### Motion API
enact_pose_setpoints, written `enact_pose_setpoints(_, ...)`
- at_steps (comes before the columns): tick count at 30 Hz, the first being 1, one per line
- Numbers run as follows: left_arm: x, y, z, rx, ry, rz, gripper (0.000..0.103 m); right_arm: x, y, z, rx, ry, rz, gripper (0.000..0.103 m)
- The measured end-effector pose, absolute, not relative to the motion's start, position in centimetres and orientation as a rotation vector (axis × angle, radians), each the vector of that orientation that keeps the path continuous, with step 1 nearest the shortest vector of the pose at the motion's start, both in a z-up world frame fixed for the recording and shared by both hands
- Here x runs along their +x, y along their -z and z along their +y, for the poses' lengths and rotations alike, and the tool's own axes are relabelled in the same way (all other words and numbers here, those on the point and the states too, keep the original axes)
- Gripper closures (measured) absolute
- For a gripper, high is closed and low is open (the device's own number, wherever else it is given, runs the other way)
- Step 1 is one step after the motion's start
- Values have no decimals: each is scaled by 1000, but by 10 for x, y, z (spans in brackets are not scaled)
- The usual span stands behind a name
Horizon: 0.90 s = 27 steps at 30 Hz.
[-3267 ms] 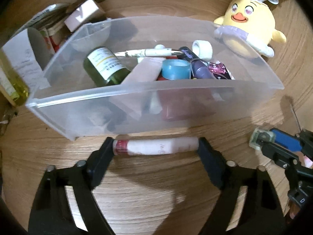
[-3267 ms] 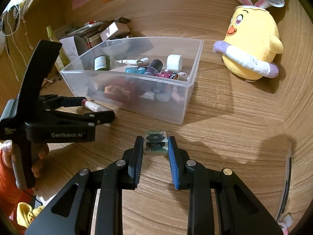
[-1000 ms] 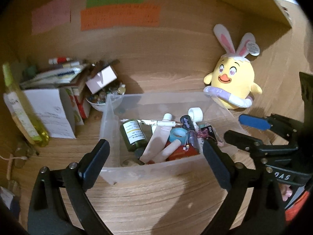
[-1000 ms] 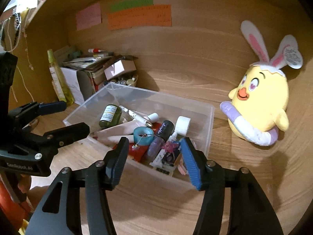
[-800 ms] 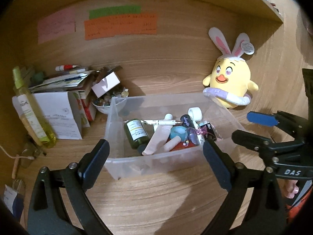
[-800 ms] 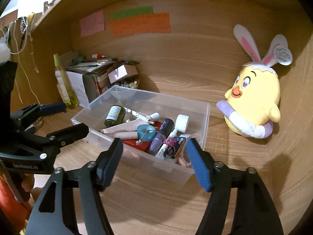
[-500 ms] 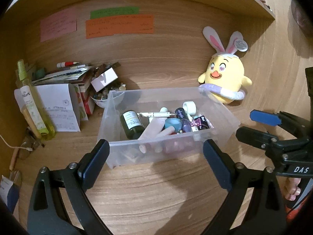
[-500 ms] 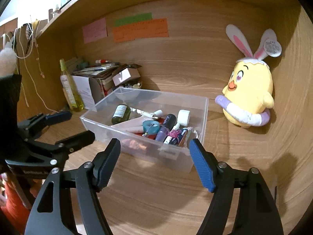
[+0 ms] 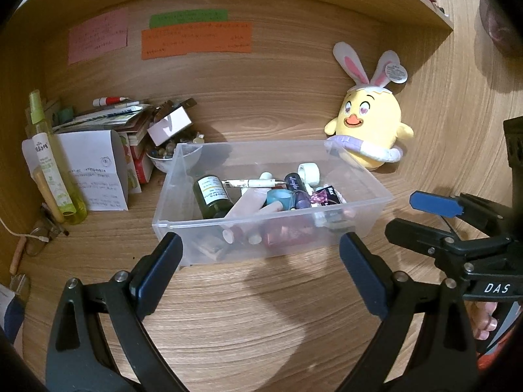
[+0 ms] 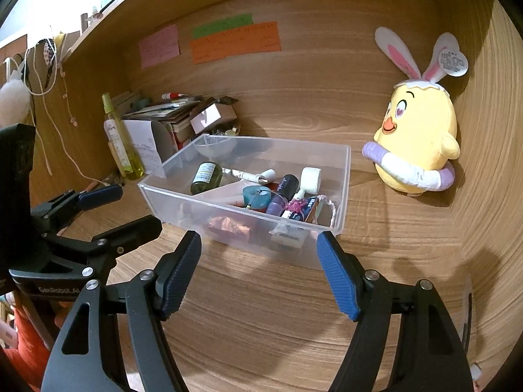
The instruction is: Organize objects
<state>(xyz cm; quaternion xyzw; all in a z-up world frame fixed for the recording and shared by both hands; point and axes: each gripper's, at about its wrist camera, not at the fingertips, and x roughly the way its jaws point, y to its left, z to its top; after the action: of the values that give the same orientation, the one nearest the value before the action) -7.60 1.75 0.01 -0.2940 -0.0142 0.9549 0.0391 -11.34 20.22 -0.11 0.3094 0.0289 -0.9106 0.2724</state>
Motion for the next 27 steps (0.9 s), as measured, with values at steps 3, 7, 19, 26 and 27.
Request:
enact_pose_setpoints(3, -76, 1, 18, -903, -2927, -45, 4, -114, 2, 202, 836, 2450, 78, 33)
enact_pose_setpoints(7, -77, 2, 17, -908, -2924, -57, 4, -115, 2, 202, 837, 2444, 80, 33)
enact_pose_setpoints(19, -78, 3, 18, -904, -2922, -48, 4, -115, 3, 202, 841, 2439, 70, 27)
enact_pose_setpoints(26, -77, 0, 19, -897, -2920, -50, 3, -116, 2, 203, 842, 2436, 63, 27)
enact_pose_setpoints(27, -78, 0, 19, -897, -2918, -49, 2, -116, 2, 203, 842, 2436, 63, 27)
